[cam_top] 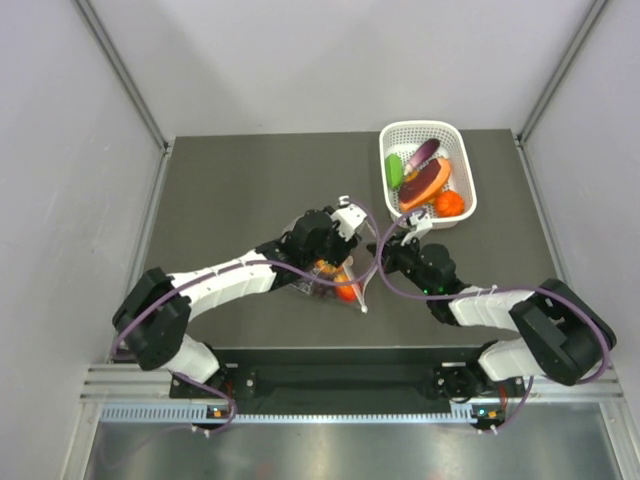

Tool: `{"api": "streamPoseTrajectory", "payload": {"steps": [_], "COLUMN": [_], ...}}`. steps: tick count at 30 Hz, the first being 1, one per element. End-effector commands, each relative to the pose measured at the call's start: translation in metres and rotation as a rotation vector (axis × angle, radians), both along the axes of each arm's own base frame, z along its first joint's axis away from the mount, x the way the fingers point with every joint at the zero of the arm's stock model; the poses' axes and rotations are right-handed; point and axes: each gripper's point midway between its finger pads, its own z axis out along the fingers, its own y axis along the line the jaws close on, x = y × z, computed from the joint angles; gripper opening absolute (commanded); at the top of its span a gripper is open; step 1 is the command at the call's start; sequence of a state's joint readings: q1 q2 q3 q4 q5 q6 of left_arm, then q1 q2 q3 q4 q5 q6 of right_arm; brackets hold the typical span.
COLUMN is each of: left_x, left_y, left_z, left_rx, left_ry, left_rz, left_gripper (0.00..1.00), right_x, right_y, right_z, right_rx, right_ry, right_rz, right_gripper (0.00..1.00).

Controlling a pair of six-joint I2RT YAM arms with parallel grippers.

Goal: Open the zip-top bag and remove the fake food

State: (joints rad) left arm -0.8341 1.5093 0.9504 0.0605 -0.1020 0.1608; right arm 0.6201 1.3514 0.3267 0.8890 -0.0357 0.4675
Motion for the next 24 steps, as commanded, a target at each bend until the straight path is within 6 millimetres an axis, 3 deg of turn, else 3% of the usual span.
{"api": "streamPoseTrajectory", "payload": {"steps": [1,2,3,13,15,16,18,23,24], "left_x": [0.000,-0.004,-0.005,-0.035,-0.042,-0.055,-0.061,-0.091,-0.098], "left_y": [-0.009,-0.008,-0.007,0.008,0.015,0.007,0.017,0.003,0.005], "left_z": [0.060,0.070,0.074,0.125,0.124,0.124,0.116,0.081,0.084], "left_rx": [-0.233,-0.257,-0.260,-0.332,-0.329,-0.333,-0.313,-0.370,-0.391], "left_ry": [-0.114,-0.125,-0.137,-0.352,-0.388,-0.394,-0.405,-0.345,-0.359], "left_rz": [0.058,0.067,0.078,0.220,0.273,0.260,0.353,0.397,0.442], "left_gripper": [0.69,0.75,0.90,0.99,0.99,0.99,0.99,0.96,0.96], "right_x": [0.012,0.012,0.014,0.015,0.016,0.015,0.017,0.019,0.019], "right_y": [0.003,0.003,0.004,0.002,0.002,0.002,0.002,0.006,0.006], "right_z": [0.027,0.025,0.027,0.030,0.031,0.030,0.031,0.031,0.030], "right_rx": [0.082,0.075,0.079,0.096,0.101,0.102,0.108,0.114,0.112], "right_ry": [-0.070,-0.068,-0.070,-0.075,-0.074,-0.071,-0.070,-0.066,-0.063], "right_rz": [-0.052,-0.050,-0.050,-0.056,-0.058,-0.056,-0.060,-0.056,-0.053], "right_gripper": [0.00,0.00,0.00,0.00,0.00,0.00,0.00,0.00,0.00]}}
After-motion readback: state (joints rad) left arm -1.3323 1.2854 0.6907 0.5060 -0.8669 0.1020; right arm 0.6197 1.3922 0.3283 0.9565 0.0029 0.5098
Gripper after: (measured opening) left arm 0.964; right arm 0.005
